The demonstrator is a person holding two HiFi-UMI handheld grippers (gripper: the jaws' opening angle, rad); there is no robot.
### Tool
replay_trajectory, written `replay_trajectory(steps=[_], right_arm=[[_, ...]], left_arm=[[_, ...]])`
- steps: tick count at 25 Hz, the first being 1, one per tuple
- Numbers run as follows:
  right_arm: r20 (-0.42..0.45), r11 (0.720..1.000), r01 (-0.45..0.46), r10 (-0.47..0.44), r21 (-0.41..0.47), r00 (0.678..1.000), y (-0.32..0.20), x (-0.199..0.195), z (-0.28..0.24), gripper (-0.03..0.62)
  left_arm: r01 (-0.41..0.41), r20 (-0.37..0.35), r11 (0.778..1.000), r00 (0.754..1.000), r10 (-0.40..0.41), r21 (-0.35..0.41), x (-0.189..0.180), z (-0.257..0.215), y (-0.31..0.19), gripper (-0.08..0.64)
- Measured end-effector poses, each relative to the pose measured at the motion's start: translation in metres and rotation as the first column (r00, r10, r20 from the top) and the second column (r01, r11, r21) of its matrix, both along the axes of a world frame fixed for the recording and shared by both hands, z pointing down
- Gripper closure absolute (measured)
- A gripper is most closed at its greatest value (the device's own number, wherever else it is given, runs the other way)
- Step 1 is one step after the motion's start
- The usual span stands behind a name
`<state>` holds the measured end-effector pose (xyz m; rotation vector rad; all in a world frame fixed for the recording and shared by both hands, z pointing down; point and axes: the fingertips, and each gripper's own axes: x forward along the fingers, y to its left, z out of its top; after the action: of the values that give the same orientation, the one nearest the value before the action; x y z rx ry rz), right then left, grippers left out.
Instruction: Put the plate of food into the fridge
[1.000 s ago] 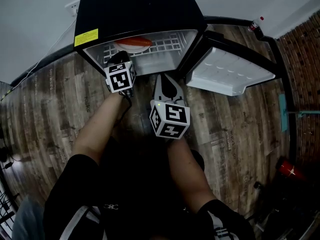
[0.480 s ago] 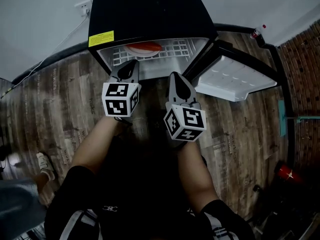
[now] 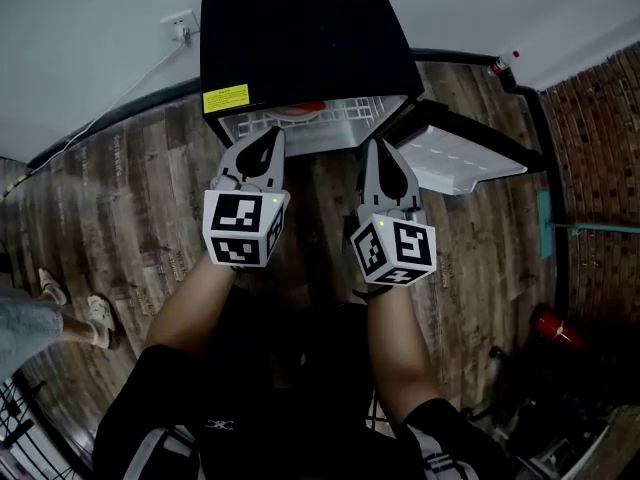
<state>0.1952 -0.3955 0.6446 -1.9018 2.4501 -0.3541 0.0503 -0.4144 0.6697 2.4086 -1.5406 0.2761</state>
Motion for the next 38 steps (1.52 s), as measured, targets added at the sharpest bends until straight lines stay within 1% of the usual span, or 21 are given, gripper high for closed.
replay_trajectory(steps=[4, 7, 10, 13, 17, 21, 23, 25, 28, 30, 33, 38], right_arm=[[0.011, 0.998, 0.001, 0.000, -0.058, 1.000, 0.007, -0.005, -0.070, 0.581], [0.034, 0.996, 0.002, 0.001, -0.085, 0.999, 0.011, -0.007, -0.139, 0.581], [0.063, 0.994, -0.008, 0.015, -0.107, 0.998, 0.015, -0.006, -0.214, 0.580], [0.069, 0.995, -0.014, 0.021, -0.104, 0.997, 0.023, -0.010, -0.287, 0.581], [0.034, 0.995, -0.016, 0.019, -0.095, 0.999, 0.031, -0.020, -0.370, 0.581], [0.009, 0.998, -0.005, 0.006, -0.068, 1.000, 0.039, -0.032, -0.441, 0.581], [-0.010, 0.999, -0.001, 0.001, -0.044, 1.000, 0.044, -0.036, -0.472, 0.581], [-0.029, 1.000, -0.003, 0.002, -0.024, 1.000, 0.049, -0.041, -0.496, 0.581], [-0.044, 1.000, -0.017, 0.017, 0.002, 0.999, 0.056, -0.044, -0.521, 0.581], [-0.037, 0.999, -0.026, 0.027, 0.018, 0.999, 0.058, -0.042, -0.536, 0.581], [-0.011, 0.999, -0.019, 0.019, 0.030, 1.000, 0.066, -0.041, -0.555, 0.581], [0.007, 0.999, 0.002, -0.002, 0.051, 1.000, 0.078, -0.048, -0.574, 0.581]], left_arm=[[-0.010, -0.038, 0.998, 0.999, 0.008, -0.063, 0.006, -0.074, 0.004, 0.563], [-0.015, -0.042, 0.997, 0.999, 0.012, -0.074, 0.009, -0.147, 0.009, 0.563], [-0.032, -0.034, 0.998, 0.999, 0.030, -0.057, 0.014, -0.228, 0.017, 0.563], [-0.040, -0.023, 0.998, 0.999, 0.039, -0.044, 0.015, -0.302, 0.028, 0.563], [-0.054, -0.025, 0.998, 0.998, 0.054, -0.022, 0.015, -0.391, 0.038, 0.563], [-0.074, -0.036, 0.997, 0.997, 0.075, 0.015, 0.013, -0.466, 0.050, 0.563], [-0.077, -0.028, 0.997, 0.997, 0.078, 0.028, 0.012, -0.494, 0.054, 0.563], [-0.069, -0.013, 0.997, 0.997, 0.070, 0.026, 0.007, -0.511, 0.058, 0.563], [-0.056, -0.031, 0.998, 0.998, 0.057, 0.024, 0.001, -0.531, 0.066, 0.563], [-0.062, -0.044, 0.997, 0.997, 0.064, 0.044, 0.002, -0.547, 0.068, 0.563], [-0.076, -0.059, 0.994, 0.995, 0.081, 0.078, 0.006, -0.574, 0.079, 0.563], [-0.066, -0.052, 0.990, 0.996, 0.073, 0.124, 0.000, -0.600, 0.093, 0.563]])
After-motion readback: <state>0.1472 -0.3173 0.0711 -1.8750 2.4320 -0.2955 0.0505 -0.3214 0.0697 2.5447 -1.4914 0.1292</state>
